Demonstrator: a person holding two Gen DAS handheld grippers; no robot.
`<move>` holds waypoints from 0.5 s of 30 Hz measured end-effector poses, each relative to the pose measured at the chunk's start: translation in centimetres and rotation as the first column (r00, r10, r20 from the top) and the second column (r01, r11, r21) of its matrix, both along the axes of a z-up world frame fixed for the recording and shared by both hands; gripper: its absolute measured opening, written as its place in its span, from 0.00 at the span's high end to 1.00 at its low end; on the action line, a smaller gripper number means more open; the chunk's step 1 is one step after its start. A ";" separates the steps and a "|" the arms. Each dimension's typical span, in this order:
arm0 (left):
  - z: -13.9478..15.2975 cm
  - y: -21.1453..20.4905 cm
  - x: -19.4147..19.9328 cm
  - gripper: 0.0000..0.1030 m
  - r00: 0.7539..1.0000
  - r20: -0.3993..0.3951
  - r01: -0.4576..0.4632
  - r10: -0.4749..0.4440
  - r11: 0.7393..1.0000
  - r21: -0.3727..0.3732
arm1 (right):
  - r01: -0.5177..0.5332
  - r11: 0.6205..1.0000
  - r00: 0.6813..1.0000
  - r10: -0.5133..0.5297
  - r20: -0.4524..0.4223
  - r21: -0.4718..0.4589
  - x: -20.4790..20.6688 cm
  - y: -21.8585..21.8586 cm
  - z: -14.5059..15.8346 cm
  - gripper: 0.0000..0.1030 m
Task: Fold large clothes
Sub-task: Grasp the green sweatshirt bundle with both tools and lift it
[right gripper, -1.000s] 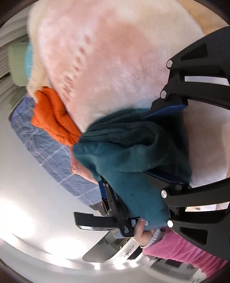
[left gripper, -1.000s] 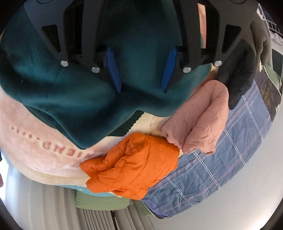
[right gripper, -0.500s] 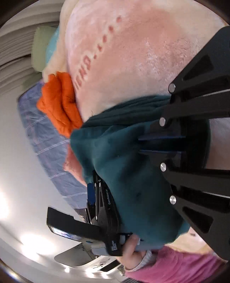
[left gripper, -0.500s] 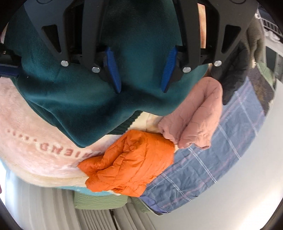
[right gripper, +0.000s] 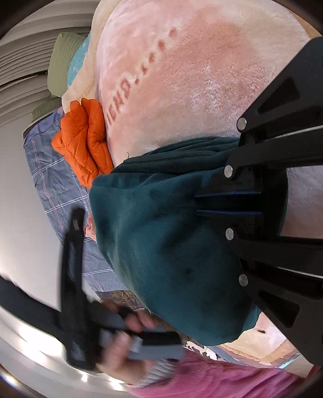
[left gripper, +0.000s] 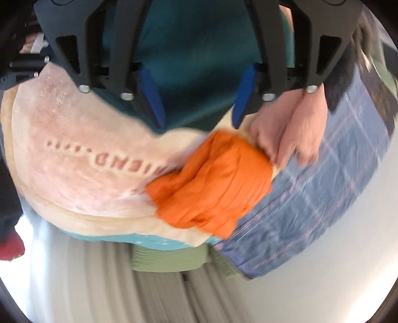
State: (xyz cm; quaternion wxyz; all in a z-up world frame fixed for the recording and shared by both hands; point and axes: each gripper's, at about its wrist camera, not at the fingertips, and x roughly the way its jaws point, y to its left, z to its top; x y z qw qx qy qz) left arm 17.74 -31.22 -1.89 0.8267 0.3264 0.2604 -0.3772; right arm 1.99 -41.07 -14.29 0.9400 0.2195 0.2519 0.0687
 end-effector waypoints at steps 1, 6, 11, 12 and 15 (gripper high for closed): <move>-0.6 -1.2 0.1 0.33 1.000 0.000 0.021 -0.021 0.999 0.033 | -0.001 1.000 1.000 0.001 -0.001 -0.010 0.0 0.1 0.0 0.92; -7.6 -5.2 4.7 0.24 0.986 -0.144 -0.040 0.083 0.960 0.278 | 0.034 0.996 0.999 -0.035 -0.011 -0.079 0.5 0.7 0.1 0.92; -7.4 -3.5 5.7 0.24 0.969 -0.227 -0.050 0.097 0.977 0.208 | 0.030 0.996 0.999 -0.031 -0.010 -0.084 0.4 1.0 0.2 0.92; -7.4 -3.2 5.9 0.24 0.965 -0.242 -0.053 0.100 0.980 0.194 | 0.030 0.996 0.999 -0.031 -0.009 -0.086 0.4 1.0 0.2 0.92; -7.3 -2.8 5.8 0.24 0.965 -0.242 -0.058 0.100 0.983 0.173 | 0.031 0.996 0.999 -0.032 -0.009 -0.087 0.4 1.0 0.1 0.92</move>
